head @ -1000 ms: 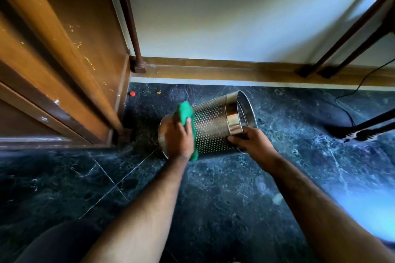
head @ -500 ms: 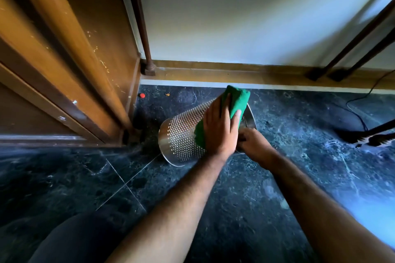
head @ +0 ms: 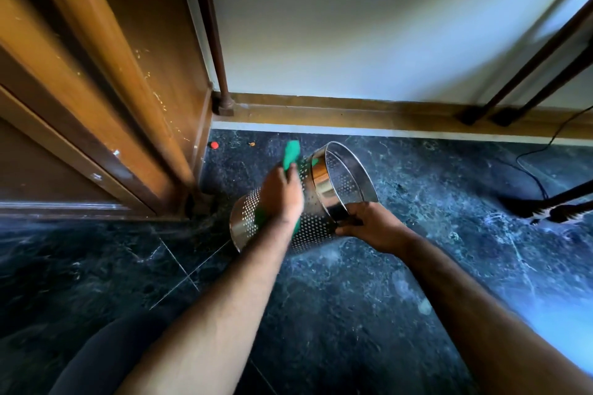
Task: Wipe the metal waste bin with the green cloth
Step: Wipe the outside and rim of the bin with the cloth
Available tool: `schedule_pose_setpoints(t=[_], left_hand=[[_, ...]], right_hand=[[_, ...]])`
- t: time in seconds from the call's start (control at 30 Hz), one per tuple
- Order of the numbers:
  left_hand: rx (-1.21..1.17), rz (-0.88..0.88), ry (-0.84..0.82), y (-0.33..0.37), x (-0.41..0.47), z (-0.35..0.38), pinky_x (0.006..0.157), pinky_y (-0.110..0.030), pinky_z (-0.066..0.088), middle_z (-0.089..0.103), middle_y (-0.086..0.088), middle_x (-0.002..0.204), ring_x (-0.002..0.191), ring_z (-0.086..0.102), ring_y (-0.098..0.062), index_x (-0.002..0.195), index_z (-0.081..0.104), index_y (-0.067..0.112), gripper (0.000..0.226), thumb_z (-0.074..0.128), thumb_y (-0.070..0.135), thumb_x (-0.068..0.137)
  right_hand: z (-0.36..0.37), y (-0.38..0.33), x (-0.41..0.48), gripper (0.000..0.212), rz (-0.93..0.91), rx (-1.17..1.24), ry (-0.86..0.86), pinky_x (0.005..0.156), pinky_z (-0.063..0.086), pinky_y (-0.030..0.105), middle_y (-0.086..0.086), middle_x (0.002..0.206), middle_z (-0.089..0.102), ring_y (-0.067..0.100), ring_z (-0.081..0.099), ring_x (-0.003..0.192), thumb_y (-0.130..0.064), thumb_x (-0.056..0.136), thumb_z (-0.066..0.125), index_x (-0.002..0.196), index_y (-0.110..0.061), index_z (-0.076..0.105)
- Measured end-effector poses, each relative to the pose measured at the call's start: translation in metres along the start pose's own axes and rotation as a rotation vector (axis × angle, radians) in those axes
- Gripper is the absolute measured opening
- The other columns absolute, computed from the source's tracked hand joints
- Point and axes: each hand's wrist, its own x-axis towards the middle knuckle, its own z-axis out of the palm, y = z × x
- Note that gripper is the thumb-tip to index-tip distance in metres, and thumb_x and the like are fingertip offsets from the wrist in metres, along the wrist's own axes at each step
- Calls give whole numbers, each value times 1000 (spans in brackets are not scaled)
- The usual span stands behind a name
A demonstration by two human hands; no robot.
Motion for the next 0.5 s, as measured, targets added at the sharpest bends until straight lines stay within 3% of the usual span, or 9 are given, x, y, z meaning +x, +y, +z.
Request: schedule_pose_setpoints(t=[0.03,0.1,0.17,0.2,0.23,0.3,0.4,0.5], left_hand=[[-36,89,16,20,-12,1,62,-34,53,73,-8,101,81,70,-26,108,66,18,44,38,51,100],[7,304,119,46,-38,7,75,-39,57,71,-7,111,93,69,-25,117,63,19,46,37,52,99],[23,422,197,45,-55,11,91,-39,54,66,-10,128,111,64,-26,131,58,14,52,37,50,100],[14,428,213,37,-57,11,94,-38,53,65,-10,132,114,62,-26,134,57,13,54,37,50,100],[9,407,225,24,-57,10,93,-36,53,65,-9,132,114,63,-25,135,56,13,54,38,50,100],[2,291,228,-10,-51,9,87,-35,53,69,-12,122,106,65,-27,127,61,10,53,39,49,100],[74,70,213,-62,-37,3,75,-40,51,71,-21,98,89,67,-38,103,68,1,64,31,53,95],[161,-35,151,-80,-30,-3,79,-44,52,72,-25,99,92,68,-42,99,70,-2,71,27,55,92]], right_hand=[[0,-4,1,28,-4,-17,-12,83,55,20,-8,95,79,0,72,89,-11,79,79,103,-24,73],[-3,-9,1,25,-7,-91,-28,69,46,5,-26,75,72,-19,63,71,-9,79,79,86,-31,70],[-7,-10,-2,31,-5,-142,-44,62,41,2,-37,64,65,-23,58,64,-9,79,79,79,-37,65],[-10,-6,-4,24,-4,-171,-48,62,40,1,-35,69,67,-22,58,65,-11,79,80,83,-32,70],[-11,-2,-5,18,-22,-209,-47,62,40,0,-27,79,72,-18,59,69,-12,79,80,93,-23,74],[-17,-1,-8,27,-11,-292,-72,61,39,1,-5,96,76,-9,59,77,-15,79,80,105,-13,74],[-19,-6,-6,26,-16,-102,-32,60,44,3,-7,90,74,-8,62,66,-16,77,82,100,-21,71],[-10,-17,-4,20,5,228,103,57,51,16,-6,81,75,0,69,67,-14,80,79,93,-24,68]])
